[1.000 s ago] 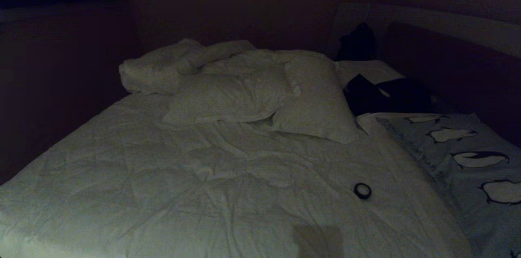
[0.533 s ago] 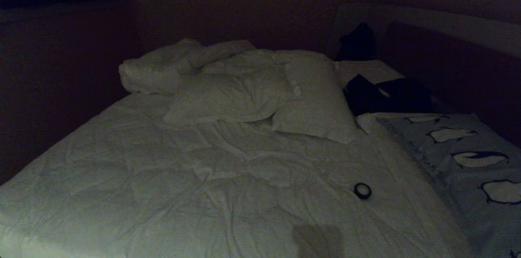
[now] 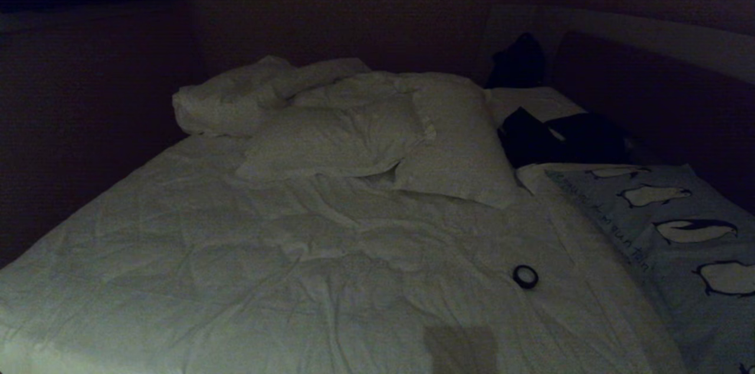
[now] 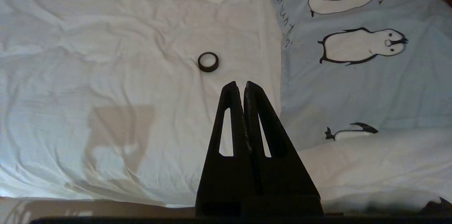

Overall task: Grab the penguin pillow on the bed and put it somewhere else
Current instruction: Pick up the pillow

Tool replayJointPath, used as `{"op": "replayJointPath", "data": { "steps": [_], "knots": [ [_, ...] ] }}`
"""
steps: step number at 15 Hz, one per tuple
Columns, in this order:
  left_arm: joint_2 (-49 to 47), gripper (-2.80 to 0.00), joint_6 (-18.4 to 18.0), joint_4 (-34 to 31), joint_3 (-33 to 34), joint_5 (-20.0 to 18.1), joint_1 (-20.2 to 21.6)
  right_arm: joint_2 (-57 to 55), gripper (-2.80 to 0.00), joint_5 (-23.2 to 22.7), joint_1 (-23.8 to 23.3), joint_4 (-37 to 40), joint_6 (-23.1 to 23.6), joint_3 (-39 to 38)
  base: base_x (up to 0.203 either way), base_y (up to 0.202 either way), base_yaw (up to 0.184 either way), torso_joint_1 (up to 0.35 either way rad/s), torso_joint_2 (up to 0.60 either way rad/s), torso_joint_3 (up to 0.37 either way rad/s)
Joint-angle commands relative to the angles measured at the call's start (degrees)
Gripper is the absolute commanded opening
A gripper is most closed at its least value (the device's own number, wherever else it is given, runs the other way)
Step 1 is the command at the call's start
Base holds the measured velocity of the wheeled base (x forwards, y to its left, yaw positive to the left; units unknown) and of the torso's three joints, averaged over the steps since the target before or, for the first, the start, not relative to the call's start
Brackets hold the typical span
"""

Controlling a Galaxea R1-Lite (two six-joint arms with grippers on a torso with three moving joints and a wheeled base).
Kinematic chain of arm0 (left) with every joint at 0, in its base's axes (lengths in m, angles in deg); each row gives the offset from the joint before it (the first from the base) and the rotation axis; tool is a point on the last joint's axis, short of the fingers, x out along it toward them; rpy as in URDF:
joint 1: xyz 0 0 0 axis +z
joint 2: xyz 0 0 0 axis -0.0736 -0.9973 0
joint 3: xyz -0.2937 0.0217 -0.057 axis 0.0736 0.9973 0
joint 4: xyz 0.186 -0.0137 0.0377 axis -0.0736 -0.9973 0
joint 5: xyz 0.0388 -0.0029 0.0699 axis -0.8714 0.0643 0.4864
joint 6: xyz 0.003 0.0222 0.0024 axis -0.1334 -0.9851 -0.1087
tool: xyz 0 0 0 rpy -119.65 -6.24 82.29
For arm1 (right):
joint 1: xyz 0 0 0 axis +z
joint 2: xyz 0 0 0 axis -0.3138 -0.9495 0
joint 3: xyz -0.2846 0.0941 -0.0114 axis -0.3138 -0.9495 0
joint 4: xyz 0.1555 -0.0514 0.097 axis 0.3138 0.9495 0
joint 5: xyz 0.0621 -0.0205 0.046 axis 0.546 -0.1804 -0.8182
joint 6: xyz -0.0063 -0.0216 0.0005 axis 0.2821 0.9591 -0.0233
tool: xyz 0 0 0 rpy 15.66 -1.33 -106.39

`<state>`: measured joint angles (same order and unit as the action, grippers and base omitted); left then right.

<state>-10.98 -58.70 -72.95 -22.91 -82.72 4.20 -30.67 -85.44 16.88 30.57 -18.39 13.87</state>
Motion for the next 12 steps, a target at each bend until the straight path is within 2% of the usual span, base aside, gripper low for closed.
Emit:
{"op": "replayJointPath", "data": {
  "steps": [1,7,10,12],
  "knots": [
    [0.0,-2.80,0.0,0.0,0.1,0.0,0.0,-10.6,-2.80,0.6,-0.2,-4.7,-0.4,0.9,0.000,0.000,0.000,0.000,0.00,0.000],
    [0.0,-2.80,0.0,0.0,0.1,0.0,0.0,-42.4,-2.80,9.9,-1.5,-23.6,-4.6,4.4,0.000,0.000,0.000,0.000,0.00,0.000],
    [0.0,-2.80,0.0,0.0,0.1,0.0,0.0,-57.3,-2.80,13.1,-5.9,-31.2,-5.4,13.6,0.000,0.000,0.000,0.000,0.00,0.000],
    [0.0,-2.80,0.0,0.0,0.1,0.0,0.0,-63.7,-2.80,14.0,-9.9,-33.3,-3.9,21.3,0.000,0.000,0.000,0.000,0.00,0.000]
  ]
}}
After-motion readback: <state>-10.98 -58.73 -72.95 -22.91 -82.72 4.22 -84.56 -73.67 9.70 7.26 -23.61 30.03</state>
